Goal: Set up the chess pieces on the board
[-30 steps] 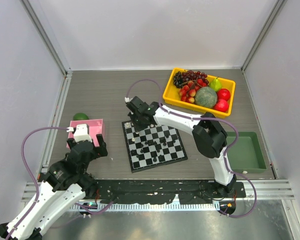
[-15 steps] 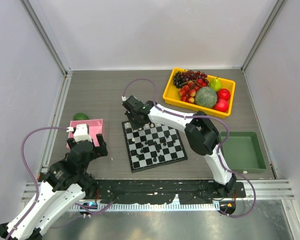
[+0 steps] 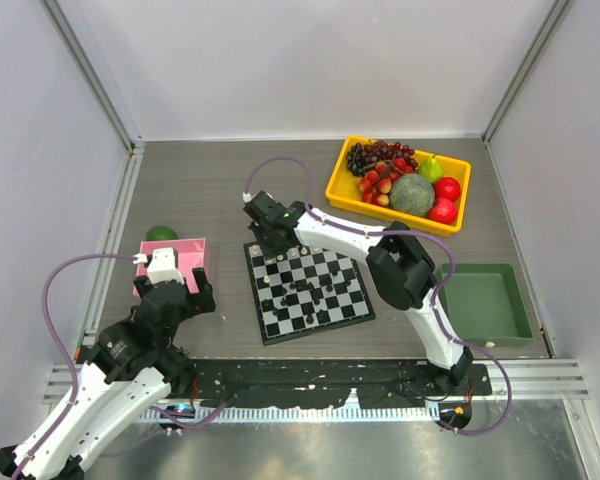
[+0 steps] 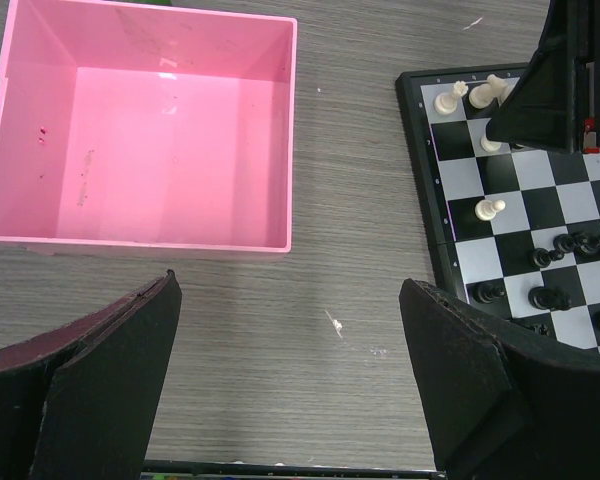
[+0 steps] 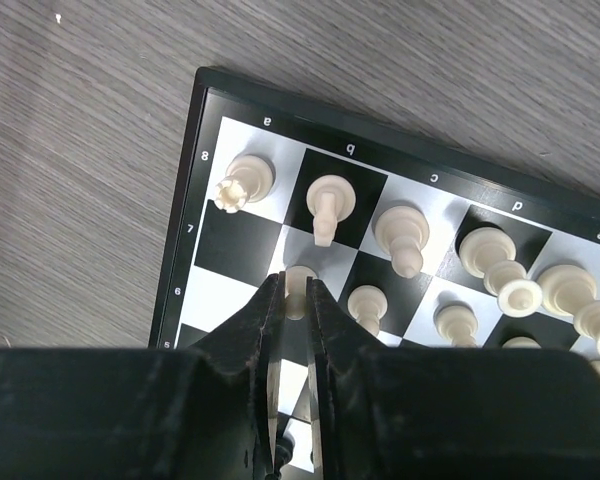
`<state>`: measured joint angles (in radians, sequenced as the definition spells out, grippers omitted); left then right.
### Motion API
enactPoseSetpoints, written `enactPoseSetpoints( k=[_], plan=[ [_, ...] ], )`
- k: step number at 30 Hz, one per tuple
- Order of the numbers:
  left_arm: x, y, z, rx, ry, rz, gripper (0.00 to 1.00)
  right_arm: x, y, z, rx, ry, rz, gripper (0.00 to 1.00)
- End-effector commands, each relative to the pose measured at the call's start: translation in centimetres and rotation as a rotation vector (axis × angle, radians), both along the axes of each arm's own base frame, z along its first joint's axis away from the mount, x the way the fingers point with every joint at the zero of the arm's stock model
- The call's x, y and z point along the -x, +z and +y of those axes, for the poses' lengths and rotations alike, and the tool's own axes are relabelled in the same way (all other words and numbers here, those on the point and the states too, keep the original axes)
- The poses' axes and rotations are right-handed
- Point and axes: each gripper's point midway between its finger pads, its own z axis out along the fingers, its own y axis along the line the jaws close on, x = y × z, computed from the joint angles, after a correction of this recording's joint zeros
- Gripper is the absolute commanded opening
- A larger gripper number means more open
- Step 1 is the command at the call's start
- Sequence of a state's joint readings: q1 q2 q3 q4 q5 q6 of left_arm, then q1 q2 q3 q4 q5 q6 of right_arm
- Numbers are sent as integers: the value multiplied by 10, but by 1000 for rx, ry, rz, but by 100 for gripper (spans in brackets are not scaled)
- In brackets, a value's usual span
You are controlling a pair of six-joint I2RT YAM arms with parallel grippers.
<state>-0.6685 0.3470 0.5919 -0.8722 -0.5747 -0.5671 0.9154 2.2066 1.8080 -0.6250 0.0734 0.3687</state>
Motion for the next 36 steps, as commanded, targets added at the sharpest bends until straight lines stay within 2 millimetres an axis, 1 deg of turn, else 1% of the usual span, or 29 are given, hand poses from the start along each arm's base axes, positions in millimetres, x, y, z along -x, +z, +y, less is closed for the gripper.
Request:
enactPoseSetpoints(
  k=[1, 6, 9, 12, 16, 17, 18, 21, 22, 23, 24, 25, 26, 27, 31, 36],
  plan=[
    [-6, 8, -3, 15, 3, -36, 99, -11, 10, 4, -10, -6, -39, 19],
    [-6, 8, -3, 15, 3, -36, 99, -12, 10, 4, -13, -8, -38, 21],
    [-5, 8, -2, 15, 3, -36, 99, -11, 9, 5, -13, -3, -35, 24],
    [-6, 8, -3, 15, 3, -36, 99, -10, 14, 6, -28, -1, -31, 27],
    [-5, 8, -3, 17, 0, -37, 99, -8, 29, 6, -53, 4, -44, 31],
    [-6, 8, -3, 16, 3, -37, 99, -8, 39, 6, -66, 5, -56, 32],
    [-5, 9, -2, 17, 3, -38, 99, -7, 41, 5, -69, 8, -56, 32],
    [-5, 8, -2, 17, 3, -38, 99, -5, 57, 3, -92, 10, -71, 35],
    [-5, 9, -3, 19, 1, -41, 99, -3, 58, 1, -93, 11, -70, 36],
    [-5, 9, -3, 19, 1, -41, 99, 0, 65, 3, -108, 15, -76, 36],
    [-5, 9, -2, 19, 3, -41, 99, 2, 63, 1, -106, 19, -71, 36],
    [-5, 9, -3, 21, 2, -42, 99, 5, 69, 1, -116, 23, -76, 37],
    [-5, 9, -2, 20, 3, -42, 99, 9, 67, 1, -114, 26, -73, 37],
    [-5, 10, -2, 22, 4, -43, 99, 13, 71, 1, -114, 30, -81, 37],
    [-5, 9, -2, 21, 4, -42, 99, 32, 66, 1, -100, 44, -73, 38],
    [-5, 9, -2, 21, 1, -44, 99, 49, 41, 2, -76, 60, -11, 39]
  ],
)
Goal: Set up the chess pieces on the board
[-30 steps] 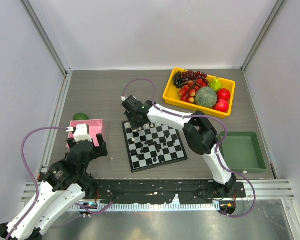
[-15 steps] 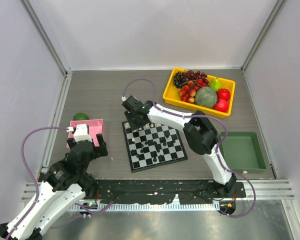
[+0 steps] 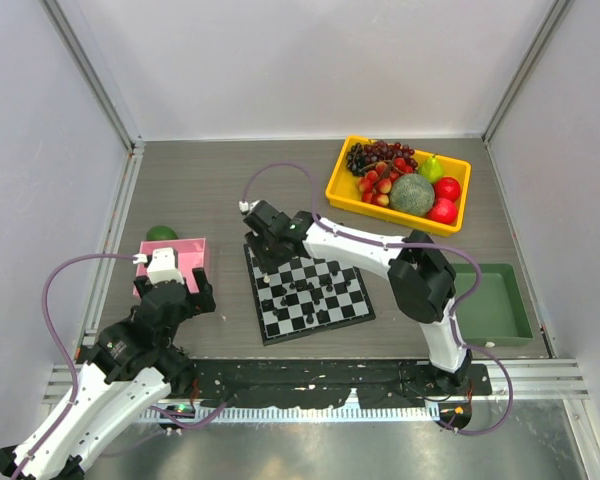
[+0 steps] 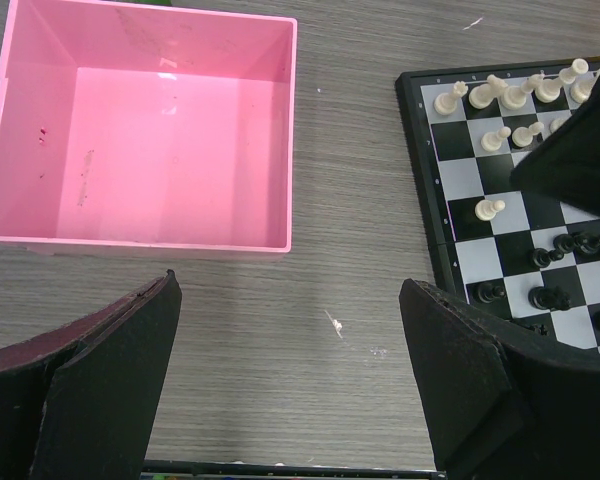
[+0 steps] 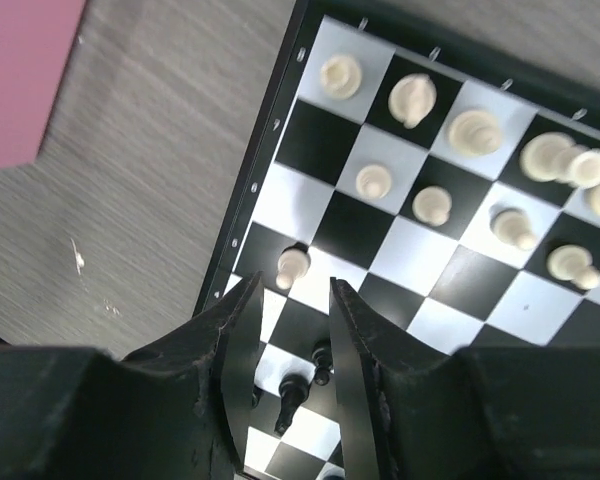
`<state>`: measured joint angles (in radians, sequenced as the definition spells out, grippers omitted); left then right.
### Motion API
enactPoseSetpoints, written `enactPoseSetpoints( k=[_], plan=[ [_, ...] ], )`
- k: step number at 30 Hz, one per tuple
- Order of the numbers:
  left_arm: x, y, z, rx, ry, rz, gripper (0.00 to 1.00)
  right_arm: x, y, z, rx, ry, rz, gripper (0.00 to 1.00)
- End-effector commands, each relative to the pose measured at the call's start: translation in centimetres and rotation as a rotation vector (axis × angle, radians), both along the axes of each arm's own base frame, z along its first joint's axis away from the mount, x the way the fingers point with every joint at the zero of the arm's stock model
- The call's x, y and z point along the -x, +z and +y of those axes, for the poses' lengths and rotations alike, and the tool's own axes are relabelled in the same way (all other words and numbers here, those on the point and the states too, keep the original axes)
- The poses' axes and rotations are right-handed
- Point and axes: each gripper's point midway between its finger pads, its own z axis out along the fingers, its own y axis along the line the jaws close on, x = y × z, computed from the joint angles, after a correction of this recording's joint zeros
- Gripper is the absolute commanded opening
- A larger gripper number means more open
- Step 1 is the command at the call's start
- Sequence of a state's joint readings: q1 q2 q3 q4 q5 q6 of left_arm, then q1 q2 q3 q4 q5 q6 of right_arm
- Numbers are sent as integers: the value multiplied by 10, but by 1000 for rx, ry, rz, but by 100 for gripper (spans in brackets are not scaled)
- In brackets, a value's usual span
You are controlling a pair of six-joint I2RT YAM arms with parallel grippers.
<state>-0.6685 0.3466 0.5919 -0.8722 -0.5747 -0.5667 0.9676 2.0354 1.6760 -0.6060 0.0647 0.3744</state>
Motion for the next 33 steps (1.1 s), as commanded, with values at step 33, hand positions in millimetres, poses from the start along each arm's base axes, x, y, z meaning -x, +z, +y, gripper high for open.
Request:
enactPoseSetpoints(
  k=[33],
  plan=[
    [-5, 10, -3, 21, 0, -43, 99, 4, -10, 29, 1, 53, 5, 11]
  ],
)
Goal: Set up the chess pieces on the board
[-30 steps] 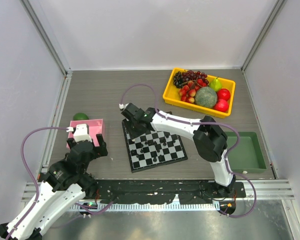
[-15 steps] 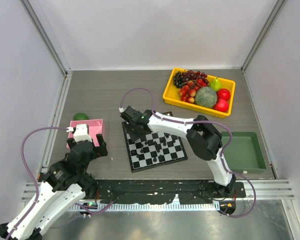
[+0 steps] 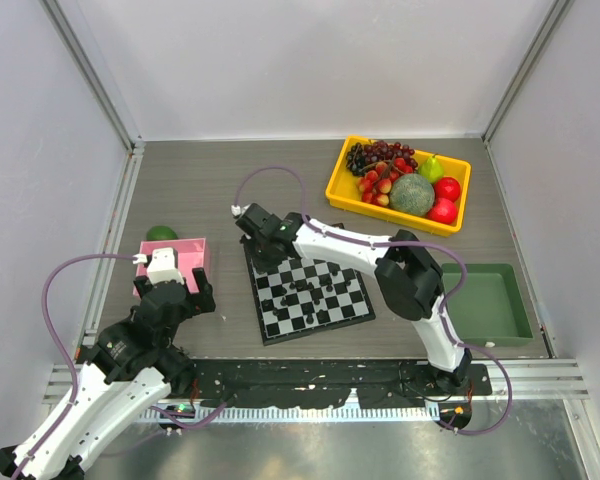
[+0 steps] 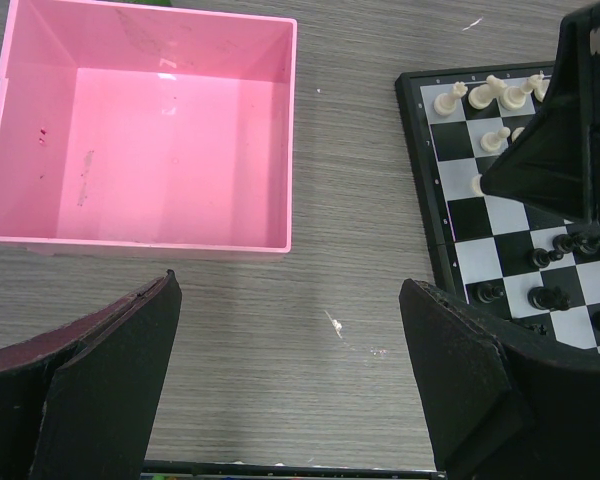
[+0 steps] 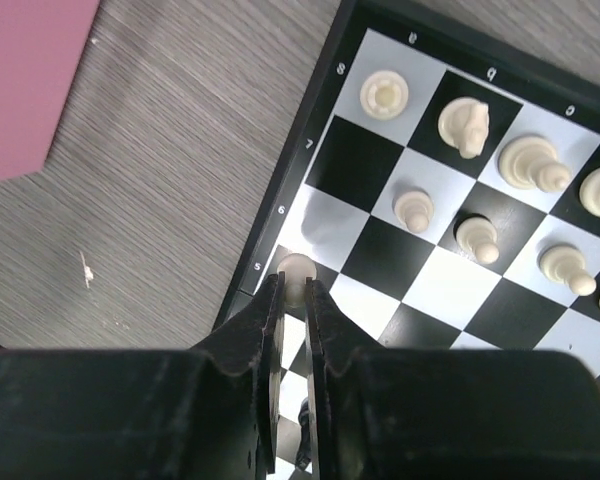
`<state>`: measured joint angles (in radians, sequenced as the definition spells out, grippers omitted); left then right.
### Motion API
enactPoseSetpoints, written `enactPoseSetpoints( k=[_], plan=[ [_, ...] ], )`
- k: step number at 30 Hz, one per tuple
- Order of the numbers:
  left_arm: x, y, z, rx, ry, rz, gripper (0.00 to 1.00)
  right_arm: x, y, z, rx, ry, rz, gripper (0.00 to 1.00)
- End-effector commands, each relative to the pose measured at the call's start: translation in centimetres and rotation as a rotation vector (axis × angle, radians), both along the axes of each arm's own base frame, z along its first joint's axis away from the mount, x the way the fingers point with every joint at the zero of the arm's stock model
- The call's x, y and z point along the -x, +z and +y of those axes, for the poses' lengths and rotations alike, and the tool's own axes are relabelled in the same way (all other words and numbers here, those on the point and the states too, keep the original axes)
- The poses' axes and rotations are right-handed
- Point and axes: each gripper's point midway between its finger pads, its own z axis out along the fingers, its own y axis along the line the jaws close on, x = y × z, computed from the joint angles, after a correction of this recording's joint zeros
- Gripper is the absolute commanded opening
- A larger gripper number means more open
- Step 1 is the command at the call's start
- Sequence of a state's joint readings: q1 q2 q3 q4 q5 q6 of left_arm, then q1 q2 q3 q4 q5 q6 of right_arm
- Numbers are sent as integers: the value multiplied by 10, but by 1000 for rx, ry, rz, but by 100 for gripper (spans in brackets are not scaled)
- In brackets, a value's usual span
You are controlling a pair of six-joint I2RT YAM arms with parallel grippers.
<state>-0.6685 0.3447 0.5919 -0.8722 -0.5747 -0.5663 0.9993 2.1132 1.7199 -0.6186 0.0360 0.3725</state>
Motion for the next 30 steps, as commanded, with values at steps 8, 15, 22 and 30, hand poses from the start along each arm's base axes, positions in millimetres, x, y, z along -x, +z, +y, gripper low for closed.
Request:
enactPoseSetpoints(
  k=[8, 15, 22, 30],
  plan=[
    [-5, 10, -2, 20, 2, -44, 99, -34, 15, 22, -14, -29, -79, 12],
    [-5, 9, -2, 20, 4, -43, 99, -41, 0, 16, 16, -55, -70, 13],
    [-5, 9, -2, 19, 4, -42, 99, -46, -4, 14, 27, -66, -77, 13],
    [-6, 9, -2, 18, 6, -41, 99, -51, -10, 14, 30, -70, -69, 13]
  ],
)
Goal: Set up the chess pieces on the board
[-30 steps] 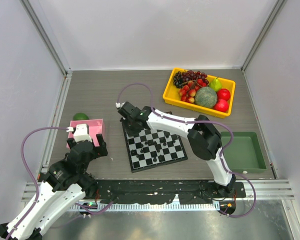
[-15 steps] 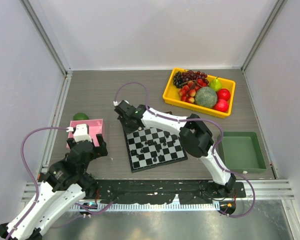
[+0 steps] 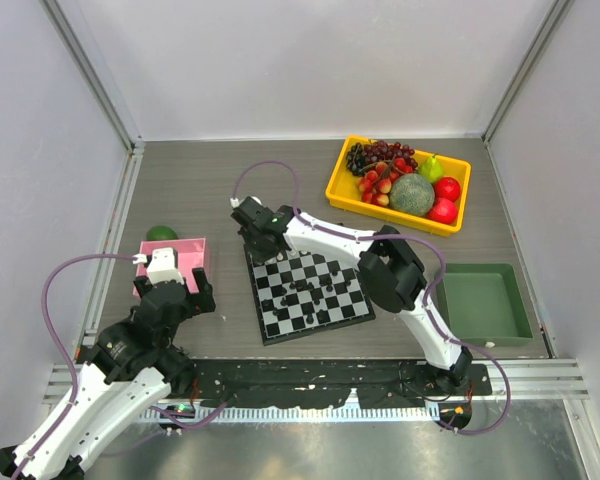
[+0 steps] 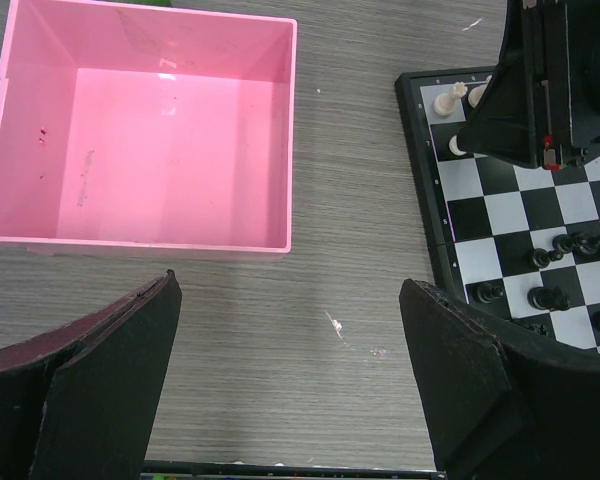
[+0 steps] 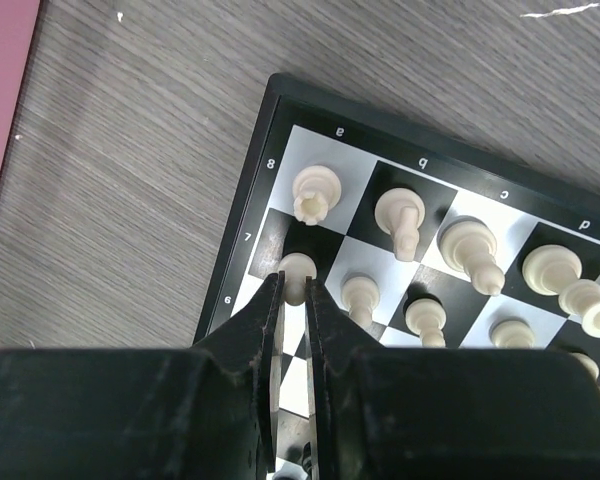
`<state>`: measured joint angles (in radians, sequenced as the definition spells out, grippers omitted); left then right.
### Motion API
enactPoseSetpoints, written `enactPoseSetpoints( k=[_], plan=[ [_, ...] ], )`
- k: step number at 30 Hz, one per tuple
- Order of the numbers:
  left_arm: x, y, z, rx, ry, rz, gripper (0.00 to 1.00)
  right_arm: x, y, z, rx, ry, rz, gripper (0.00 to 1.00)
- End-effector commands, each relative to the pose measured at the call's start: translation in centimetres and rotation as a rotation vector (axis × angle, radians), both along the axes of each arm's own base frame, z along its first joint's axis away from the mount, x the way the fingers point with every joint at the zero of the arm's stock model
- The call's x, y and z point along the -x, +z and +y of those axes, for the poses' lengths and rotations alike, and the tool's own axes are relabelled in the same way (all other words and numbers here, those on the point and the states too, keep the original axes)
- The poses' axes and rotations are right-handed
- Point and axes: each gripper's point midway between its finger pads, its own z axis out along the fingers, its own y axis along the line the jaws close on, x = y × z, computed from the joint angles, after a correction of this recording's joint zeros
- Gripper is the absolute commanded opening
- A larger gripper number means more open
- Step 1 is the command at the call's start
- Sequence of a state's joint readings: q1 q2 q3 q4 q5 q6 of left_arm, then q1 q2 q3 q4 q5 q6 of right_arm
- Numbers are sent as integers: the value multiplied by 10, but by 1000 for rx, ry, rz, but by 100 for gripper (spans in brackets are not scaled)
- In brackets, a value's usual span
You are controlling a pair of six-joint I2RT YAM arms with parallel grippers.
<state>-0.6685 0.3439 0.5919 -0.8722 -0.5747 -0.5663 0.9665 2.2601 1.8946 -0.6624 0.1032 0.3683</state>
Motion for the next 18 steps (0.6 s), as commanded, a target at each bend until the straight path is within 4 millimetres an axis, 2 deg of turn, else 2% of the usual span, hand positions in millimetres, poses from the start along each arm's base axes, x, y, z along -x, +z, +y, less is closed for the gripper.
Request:
enactPoseSetpoints(
  k=[1, 9, 18],
  plan=[
    [-5, 8, -2, 16, 6, -39, 99, -11, 6, 6, -17, -6, -26, 14],
    [-6, 9, -2, 16, 6, -39, 99, -8, 6, 8, -26, 12, -11, 18],
    [-6, 8, -2, 14, 7, -37, 99, -5, 16, 14, -59, 42, -6, 25]
  ],
)
